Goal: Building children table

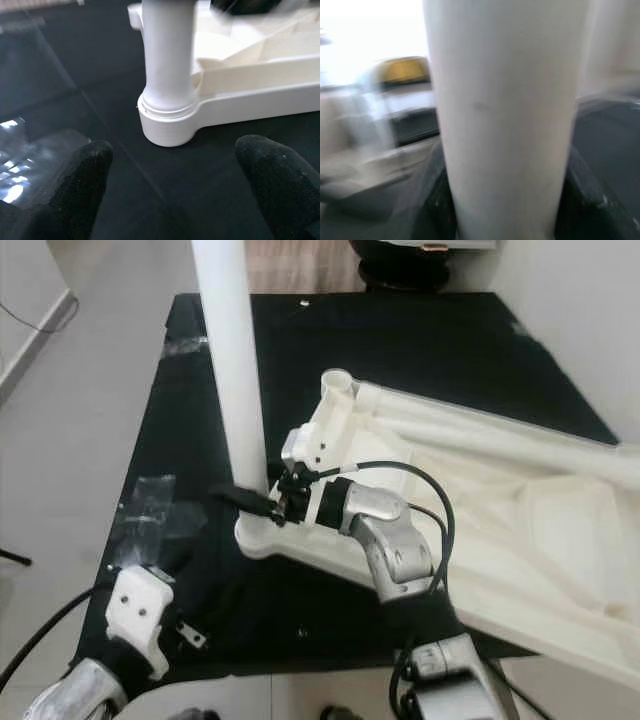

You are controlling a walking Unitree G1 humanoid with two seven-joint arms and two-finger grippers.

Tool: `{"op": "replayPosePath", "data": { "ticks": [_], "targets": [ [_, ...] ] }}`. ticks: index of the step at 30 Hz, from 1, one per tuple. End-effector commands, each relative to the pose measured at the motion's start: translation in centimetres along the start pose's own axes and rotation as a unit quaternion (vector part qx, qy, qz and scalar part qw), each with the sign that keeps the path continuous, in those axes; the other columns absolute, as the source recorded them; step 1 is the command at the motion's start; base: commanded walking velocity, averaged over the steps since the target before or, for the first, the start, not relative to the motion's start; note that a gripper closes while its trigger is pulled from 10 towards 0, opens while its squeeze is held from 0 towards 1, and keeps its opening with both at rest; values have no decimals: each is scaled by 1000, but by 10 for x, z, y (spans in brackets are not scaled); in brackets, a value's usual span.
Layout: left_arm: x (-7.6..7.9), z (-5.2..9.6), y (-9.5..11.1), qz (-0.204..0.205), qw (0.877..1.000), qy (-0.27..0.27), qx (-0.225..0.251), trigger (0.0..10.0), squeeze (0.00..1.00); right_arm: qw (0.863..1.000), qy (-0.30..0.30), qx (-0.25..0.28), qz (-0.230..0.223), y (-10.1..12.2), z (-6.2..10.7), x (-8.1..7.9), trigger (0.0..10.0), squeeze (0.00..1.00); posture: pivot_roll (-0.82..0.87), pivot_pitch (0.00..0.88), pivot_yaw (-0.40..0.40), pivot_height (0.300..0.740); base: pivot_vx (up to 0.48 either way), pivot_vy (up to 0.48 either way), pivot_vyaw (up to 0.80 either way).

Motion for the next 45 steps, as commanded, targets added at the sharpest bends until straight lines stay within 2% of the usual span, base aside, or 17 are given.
{"op": "replayPosePath", "data": {
  "ticks": [1, 4, 8, 9, 11, 12, 15, 16, 18, 20, 22, 23, 27, 35, 36, 37, 45],
  "targets": [
    [2, 10, 15, 0, 1000, 4, 12, 10000, 0, 957, -240, -161, -2, -60, 52, 42, 0, 0, 54, 187, -46, 740, 0, 0, 0],
    [2, 14, 22, 2, 1000, 7, 19, 10000, 0, 946, -276, -169, 2, -60, 61, 40, 0, 0, 58, 185, -42, 740, 0, 0, 0],
    [-6, 30, 35, 4, 999, 26, 20, 10000, 0, 964, -221, -150, -2, -48, 36, 27, 0, 0, 61, 148, -32, 740, 0, 0, 0],
    [-5, 32, 35, 8, 1000, 25, 15, 10000, 0, 967, -207, -152, 4, -47, 30, 27, 6980, 0, 66, 144, -32, 740, 0, 0, 0],
    [-4, 33, 34, 10, 1000, 24, 11, 10000, 0, 968, -199, -154, 9, -46, 27, 27, 6980, 0, 68, 141, -32, 740, 0, 0, 0],
    [-4, 36, 32, 16, 1000, 27, 5, 10000, 0, 967, -203, -151, 8, -43, 24, 30, 10000, 0, 70, 135, -33, 740, 0, 0, 0],
    [-5, 39, 29, 22, 999, 32, -4, 10000, 0, 974, -182, -134, -7, -37, 16, 31, 10000, 0, 75, 132, -32, 740, 0, 0, 0],
    [-5, 43, 25, 29, 999, 38, -16, 10000, 0, 984, -139, -109, -31, -28, 8, 30, 10000, 925, 80, 129, -30, 740, 0, 0, 0],
    [-5, 46, 22, 38, 998, 42, -25, 10000, 0, 992, -86, -81, -50, -17, 2, 27, 10000, 1000, 82, 129, -30, 740, 0, 0, 0],
    [-5, 51, 19, 47, 997, 44, -38, 10000, 0, 997, 51, -30, -59, 4, 3, 17, 10000, 1000, 93, 131, -34, 740, 0, 0, 0],
    [-5, 51, 19, 47, 997, 44, -38, 10000, 0, 997, 51, -30, -59, 4, 3, 17, 10000, 1000, 93, 131, -34, 740, 0, 0, 0],
    [-4, 54, 17, 52, 997, 44, -42, 10000, 0, 991, 122, -17, -51, 10, 8, 20, 10000, 0, 106, 133, -39, 740, 0, 0, 0],
    [-3, 57, 18, 54, 997, 43, -40, 10000, 0, 986, 161, -25, -30, 7, 8, 28, 10000, 0, 114, 134, -43, 740, 0, 0, 0],
    [-1, 59, 17, 70, 996, 43, -39, 10000, 0, 966, 238, -23, -99, 0, 5, 33, 10000, 0, 123, 127, -40, 740, 0, 0, 0],
    [-1, 59, 17, 72, 996, 43, -38, 10000, 0, 965, 239, -23, -104, -1, 4, 36, 3020, 0, 126, 126, -43, 740, 0, 0, 0],
    [0, 59, 17, 73, 996, 42, -38, 10000, 0, 962, 248, -19, -112, 1, 4, 36, 0, 0, 126, 127, -44, 740, 0, 0, 0],
    [0, 58, 17, 73, 996, 41, -37, 10000, 0, 954, 277, -11, -110, 1, 12, 36, 0, 0, 123, 125, -44, 740, 0, 0, 0]
  ]
}}
Point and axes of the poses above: a point about 5 cm out from each wrist's last joint towards the gripper, its own z axis pointing back from the gripper into the wrist, its own y axis along the axis of the wrist's last joint, x = y × z, the point moved 5 cm from there along -z, pointing out of the wrist towards the gripper, and after that the axes turned 3 degrees about z, right-handed, at the moved point
